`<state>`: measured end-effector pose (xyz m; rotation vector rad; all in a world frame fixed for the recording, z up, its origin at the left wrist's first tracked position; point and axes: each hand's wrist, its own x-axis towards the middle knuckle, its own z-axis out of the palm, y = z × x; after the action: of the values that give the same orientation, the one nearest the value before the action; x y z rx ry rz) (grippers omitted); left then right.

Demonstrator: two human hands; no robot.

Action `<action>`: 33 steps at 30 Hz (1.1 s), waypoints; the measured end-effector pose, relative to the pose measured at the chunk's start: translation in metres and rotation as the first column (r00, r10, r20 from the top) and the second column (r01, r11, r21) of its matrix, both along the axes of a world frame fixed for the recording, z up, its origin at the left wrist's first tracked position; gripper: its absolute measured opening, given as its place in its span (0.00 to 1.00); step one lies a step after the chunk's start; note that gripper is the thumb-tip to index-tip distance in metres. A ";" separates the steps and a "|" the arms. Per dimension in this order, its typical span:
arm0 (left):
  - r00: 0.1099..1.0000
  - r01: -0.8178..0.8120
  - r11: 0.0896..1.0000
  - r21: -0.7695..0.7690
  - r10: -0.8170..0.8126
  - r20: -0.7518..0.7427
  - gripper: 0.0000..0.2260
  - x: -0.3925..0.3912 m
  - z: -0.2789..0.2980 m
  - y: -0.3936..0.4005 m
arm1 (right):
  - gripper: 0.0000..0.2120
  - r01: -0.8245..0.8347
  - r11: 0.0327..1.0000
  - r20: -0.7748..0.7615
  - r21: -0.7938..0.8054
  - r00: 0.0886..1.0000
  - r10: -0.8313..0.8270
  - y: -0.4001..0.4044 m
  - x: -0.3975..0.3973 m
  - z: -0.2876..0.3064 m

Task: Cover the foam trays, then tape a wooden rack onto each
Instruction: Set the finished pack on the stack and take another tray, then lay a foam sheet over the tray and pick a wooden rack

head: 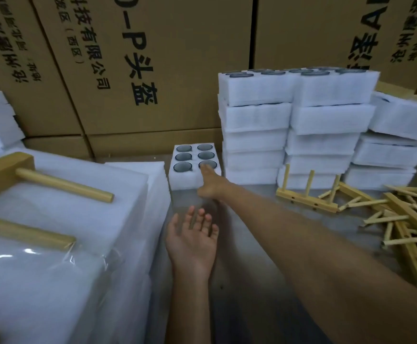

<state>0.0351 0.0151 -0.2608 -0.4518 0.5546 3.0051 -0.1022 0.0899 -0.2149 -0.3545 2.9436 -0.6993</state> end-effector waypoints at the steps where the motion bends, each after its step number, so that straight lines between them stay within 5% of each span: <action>1: 1.000 0.000 1.000 0.001 0.000 0.000 0.18 0.000 -0.002 0.000 | 0.34 0.018 1.000 -0.025 0.008 1.000 -0.018 -0.003 -0.004 -0.004; 8: 1.000 -0.001 0.999 0.036 0.001 -0.014 0.17 -0.003 -0.005 -0.003 | 0.32 0.166 0.984 -0.107 -0.065 0.979 -0.173 -0.008 -0.007 -0.015; 13: 0.999 -0.024 1.000 0.015 0.025 -0.035 0.18 -0.001 -0.004 -0.007 | 0.32 0.175 0.984 -0.110 0.040 0.979 -0.169 0.001 0.017 -0.013; 20: 0.981 -0.035 0.959 -0.282 -0.020 -0.191 0.18 0.016 0.023 -0.012 | 0.28 0.163 0.981 -0.090 0.102 0.984 -0.154 0.015 0.077 -0.007; 29: 0.957 -0.280 0.688 -0.669 0.147 -0.250 0.14 0.051 0.052 -0.009 | 0.26 0.193 0.976 -0.228 0.104 0.960 -0.165 0.048 0.194 -0.014; 33: 0.941 -0.338 0.316 -0.887 0.103 -0.322 0.09 0.067 0.034 -0.010 | 0.22 0.266 0.951 -0.267 0.158 0.939 -0.218 0.064 0.241 -0.017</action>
<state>0.1023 0.0047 -0.2264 -0.2069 2.4873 2.5563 0.1384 0.1535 -0.2320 -0.0626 3.2966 -0.4110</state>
